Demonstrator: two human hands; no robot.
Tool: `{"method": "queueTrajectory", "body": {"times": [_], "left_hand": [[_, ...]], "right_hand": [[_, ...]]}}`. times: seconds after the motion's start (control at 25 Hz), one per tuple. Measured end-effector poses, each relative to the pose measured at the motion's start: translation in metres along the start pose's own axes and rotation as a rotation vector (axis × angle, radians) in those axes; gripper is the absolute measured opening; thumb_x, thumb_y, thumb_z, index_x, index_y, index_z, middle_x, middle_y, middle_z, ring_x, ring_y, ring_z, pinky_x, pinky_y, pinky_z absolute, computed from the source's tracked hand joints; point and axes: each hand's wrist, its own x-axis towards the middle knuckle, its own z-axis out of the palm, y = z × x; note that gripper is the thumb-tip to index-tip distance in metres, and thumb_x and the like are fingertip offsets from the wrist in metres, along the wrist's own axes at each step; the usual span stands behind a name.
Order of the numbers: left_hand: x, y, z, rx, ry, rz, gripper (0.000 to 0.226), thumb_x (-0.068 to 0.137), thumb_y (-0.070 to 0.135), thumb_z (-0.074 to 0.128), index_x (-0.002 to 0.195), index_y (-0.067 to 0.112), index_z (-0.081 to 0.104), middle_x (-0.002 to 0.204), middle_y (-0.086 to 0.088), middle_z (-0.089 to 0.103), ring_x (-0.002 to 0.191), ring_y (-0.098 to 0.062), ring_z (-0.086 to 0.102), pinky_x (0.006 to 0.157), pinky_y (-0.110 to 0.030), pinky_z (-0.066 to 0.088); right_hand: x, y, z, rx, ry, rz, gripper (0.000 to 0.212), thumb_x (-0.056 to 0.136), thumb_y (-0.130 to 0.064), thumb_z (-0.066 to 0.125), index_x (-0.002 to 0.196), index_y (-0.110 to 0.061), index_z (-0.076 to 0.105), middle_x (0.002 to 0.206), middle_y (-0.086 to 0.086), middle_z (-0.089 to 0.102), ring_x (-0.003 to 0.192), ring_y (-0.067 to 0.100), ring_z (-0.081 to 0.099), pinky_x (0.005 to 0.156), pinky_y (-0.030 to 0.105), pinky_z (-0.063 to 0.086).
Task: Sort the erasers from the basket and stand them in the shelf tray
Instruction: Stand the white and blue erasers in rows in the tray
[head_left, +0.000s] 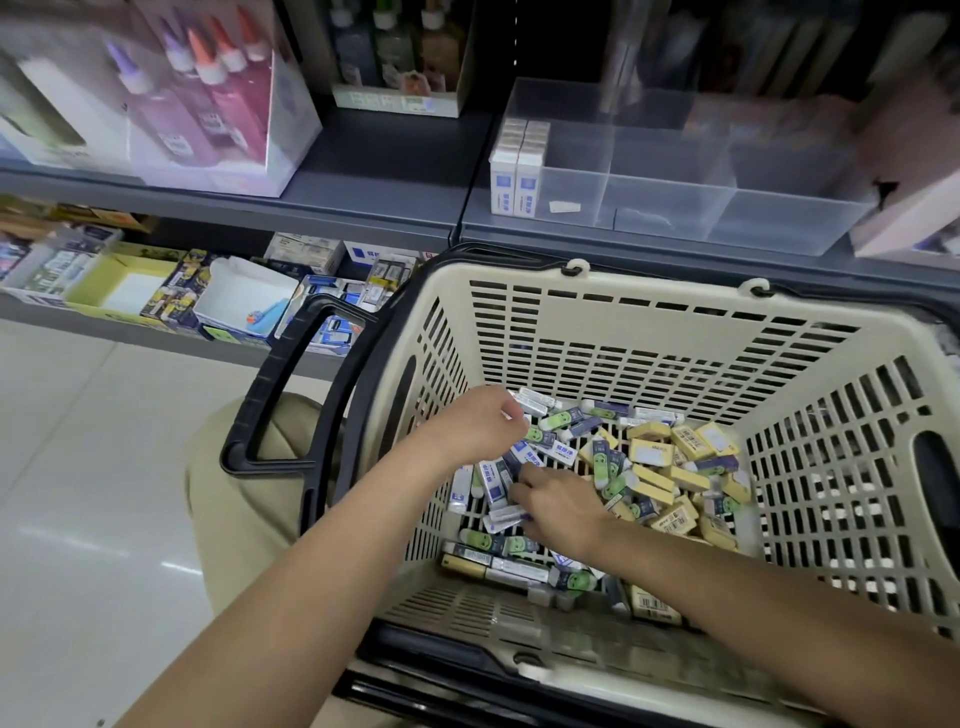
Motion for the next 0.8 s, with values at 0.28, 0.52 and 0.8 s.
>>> {"method": "queueTrajectory", "body": {"times": [0.28,0.52,0.8], "left_hand": [[0.047,-0.029,0.043,-0.26,-0.139,-0.37,0.032,0.098,0.025,0.045,0.119,0.002,0.053,0.11,-0.011,0.062,0.095,-0.023,0.06,0.089,-0.034,0.051],[0.048,-0.031,0.051,-0.498,-0.42,-0.441,0.064,0.084,0.07,0.035,0.085,0.013,0.062,0.066,-0.002,0.066,0.052,-0.012,0.06,0.053,-0.023,0.051],[0.068,-0.051,0.048,-1.19,-0.073,-0.462,0.041,0.068,0.051,0.071,0.082,0.012,0.066,0.061,0.001,0.062,0.051,-0.01,0.052,0.054,-0.025,0.052]], "right_hand": [[-0.021,0.036,-0.027,0.389,0.043,0.058,0.019,0.087,-0.024,0.06,0.104,-0.016,0.063,0.1,-0.003,0.057,0.088,0.011,0.055,0.078,0.024,0.046],[-0.011,0.048,-0.042,0.571,0.147,0.102,0.033,0.081,-0.033,0.069,0.107,-0.017,0.057,0.097,-0.011,0.048,0.086,0.005,0.048,0.078,0.021,0.041],[0.037,0.059,-0.031,0.388,0.325,0.416,0.032,0.089,-0.021,0.056,0.121,-0.013,0.053,0.118,0.005,0.059,0.108,0.021,0.054,0.091,0.032,0.043]]}}
